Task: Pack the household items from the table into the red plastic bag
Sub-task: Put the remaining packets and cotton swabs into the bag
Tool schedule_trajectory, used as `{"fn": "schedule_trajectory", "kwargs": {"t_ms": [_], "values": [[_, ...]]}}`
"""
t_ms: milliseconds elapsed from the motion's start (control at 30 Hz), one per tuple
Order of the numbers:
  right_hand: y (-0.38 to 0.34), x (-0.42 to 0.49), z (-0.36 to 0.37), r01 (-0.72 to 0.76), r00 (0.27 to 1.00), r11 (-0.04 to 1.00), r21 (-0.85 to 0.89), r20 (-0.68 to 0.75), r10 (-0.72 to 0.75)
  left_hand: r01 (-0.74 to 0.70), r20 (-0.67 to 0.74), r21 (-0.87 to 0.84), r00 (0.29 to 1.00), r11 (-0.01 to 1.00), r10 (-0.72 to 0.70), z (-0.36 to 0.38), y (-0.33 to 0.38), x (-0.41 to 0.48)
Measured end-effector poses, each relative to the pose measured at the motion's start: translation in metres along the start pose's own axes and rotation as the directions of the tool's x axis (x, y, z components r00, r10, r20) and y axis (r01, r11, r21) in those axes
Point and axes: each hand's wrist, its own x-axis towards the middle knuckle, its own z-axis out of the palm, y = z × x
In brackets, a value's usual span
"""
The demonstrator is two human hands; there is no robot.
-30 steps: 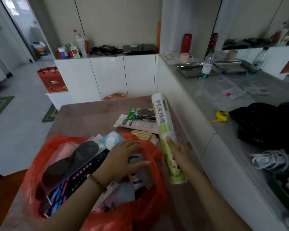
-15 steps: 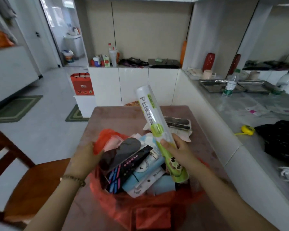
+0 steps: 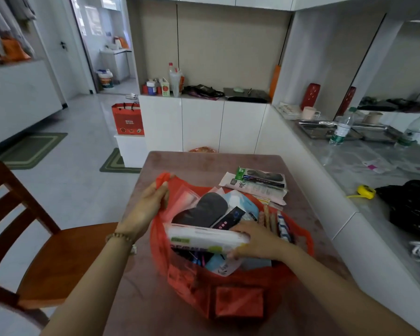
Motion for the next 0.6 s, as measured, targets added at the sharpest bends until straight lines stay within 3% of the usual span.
{"fn": "schedule_trajectory", "kwargs": {"t_ms": [100,133,200,267,333,400,433,500,600], "values": [[-0.003,0.005,0.008,0.026,1.000,0.999,0.022,-0.015,-0.026,-0.025,0.025,-0.021,0.999,0.999,0.026,0.004,0.002,0.003],[-0.004,0.002,0.004,0.038,0.998,0.993,0.113,-0.045,-0.034,-0.025,0.023,-0.027,0.999,0.999,0.026,0.004,0.003,0.004],[0.004,-0.005,-0.010,0.051,0.966,0.934,0.354,-0.256,0.045,-0.023,0.017,-0.017,1.000,1.000,0.023,0.002,0.002,0.005],[0.029,-0.013,-0.024,0.028,0.804,0.877,0.479,-0.533,0.265,-0.023,0.010,-0.010,1.000,1.000,0.023,0.002,0.001,0.005],[0.071,-0.022,-0.032,-0.146,0.633,0.836,0.530,-0.599,0.490,-0.031,0.007,-0.005,0.999,0.999,0.031,0.006,0.003,0.004],[0.102,-0.032,-0.031,-0.356,0.563,0.671,0.651,-0.423,0.710,-0.042,-0.007,0.006,0.999,0.999,0.042,0.012,0.005,0.003],[0.110,-0.038,-0.027,-0.389,0.580,0.573,0.721,-0.291,0.761,-0.047,-0.015,0.003,0.999,0.999,0.047,0.014,0.006,0.003],[0.104,-0.050,-0.022,-0.444,0.667,0.404,0.800,-0.006,0.745,-0.065,-0.032,0.005,0.997,0.998,0.065,0.017,0.006,0.004],[0.090,-0.055,-0.036,-0.368,0.775,0.277,0.888,0.128,0.619,-0.079,-0.049,0.013,0.996,0.997,0.079,0.017,0.006,0.006]]}}
